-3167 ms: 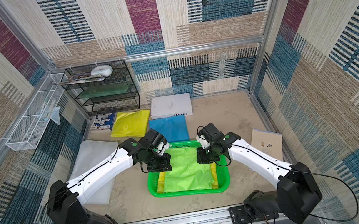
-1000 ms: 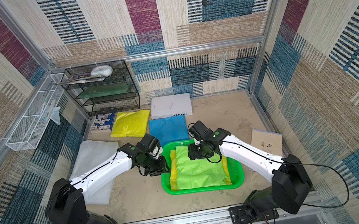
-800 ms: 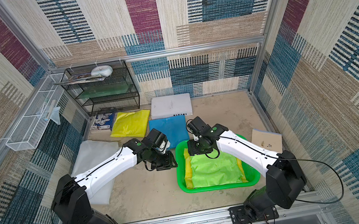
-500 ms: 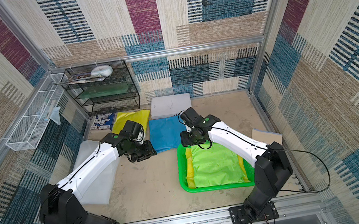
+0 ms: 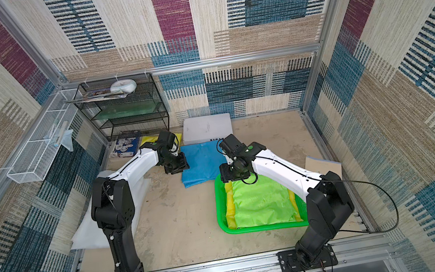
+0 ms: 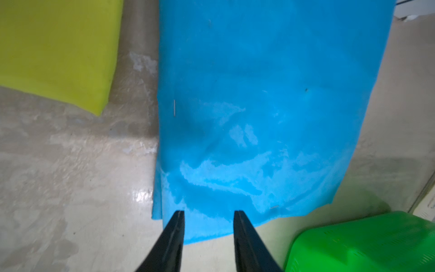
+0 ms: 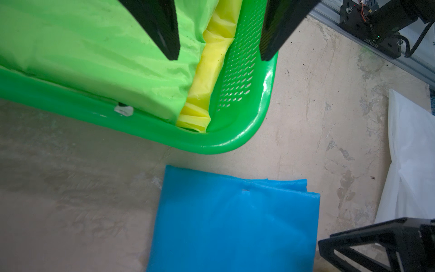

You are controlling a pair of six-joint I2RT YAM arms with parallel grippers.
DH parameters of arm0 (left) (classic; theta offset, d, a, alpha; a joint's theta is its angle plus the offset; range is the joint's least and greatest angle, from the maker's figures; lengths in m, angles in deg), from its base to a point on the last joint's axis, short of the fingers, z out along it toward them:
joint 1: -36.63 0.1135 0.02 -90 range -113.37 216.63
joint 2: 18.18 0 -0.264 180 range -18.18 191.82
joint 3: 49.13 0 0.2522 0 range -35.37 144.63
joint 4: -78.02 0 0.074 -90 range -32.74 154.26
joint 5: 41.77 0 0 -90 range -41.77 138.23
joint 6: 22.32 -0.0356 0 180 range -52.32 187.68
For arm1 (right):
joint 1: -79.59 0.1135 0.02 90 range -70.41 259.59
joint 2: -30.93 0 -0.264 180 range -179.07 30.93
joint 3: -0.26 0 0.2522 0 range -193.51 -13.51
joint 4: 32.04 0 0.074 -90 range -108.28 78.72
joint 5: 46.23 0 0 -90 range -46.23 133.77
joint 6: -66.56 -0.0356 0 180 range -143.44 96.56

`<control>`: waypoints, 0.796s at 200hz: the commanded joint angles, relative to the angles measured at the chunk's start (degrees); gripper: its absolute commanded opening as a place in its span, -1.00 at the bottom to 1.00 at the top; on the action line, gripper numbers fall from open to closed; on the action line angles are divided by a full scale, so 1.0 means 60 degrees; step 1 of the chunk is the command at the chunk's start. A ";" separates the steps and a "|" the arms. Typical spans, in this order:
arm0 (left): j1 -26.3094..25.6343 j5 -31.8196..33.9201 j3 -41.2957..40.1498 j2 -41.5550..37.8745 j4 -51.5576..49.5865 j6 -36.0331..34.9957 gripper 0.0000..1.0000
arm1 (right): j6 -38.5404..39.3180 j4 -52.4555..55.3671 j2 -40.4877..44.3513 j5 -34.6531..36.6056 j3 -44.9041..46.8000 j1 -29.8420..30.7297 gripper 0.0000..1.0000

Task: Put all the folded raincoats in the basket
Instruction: Move the raincoat to the center of the board.

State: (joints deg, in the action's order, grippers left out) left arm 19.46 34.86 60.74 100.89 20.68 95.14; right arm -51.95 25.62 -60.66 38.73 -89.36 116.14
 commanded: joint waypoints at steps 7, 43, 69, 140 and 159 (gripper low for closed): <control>0.0162 0.0298 0.0358 0.0507 -0.0342 -0.0333 -0.22 | 0.0039 0.0000 0.0060 -0.0032 0.0128 0.0002 0.20; 0.0159 0.0477 0.0377 0.0944 -0.0430 -0.0200 -0.27 | 0.0039 -0.0006 0.0030 -0.0069 0.0233 0.0001 0.20; 0.0111 0.0614 0.0055 0.1093 -0.0353 -0.0180 -0.30 | 0.0018 -0.0050 0.0033 -0.0123 0.0321 0.0006 0.20; -0.0508 0.0371 -0.2099 -0.0605 0.0238 0.0651 -1.00 | 0.0015 0.0058 0.0176 -0.0070 0.0352 0.0015 0.20; -0.0689 0.0382 -0.3721 -0.1860 0.0433 0.1560 -1.00 | -0.0007 0.0020 0.0235 -0.0107 0.0381 0.0002 0.21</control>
State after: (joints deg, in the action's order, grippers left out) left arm 16.21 37.46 46.63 96.58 23.04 97.79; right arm -51.93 25.57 -59.87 38.32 -87.31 116.14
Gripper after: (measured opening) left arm 0.081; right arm 0.603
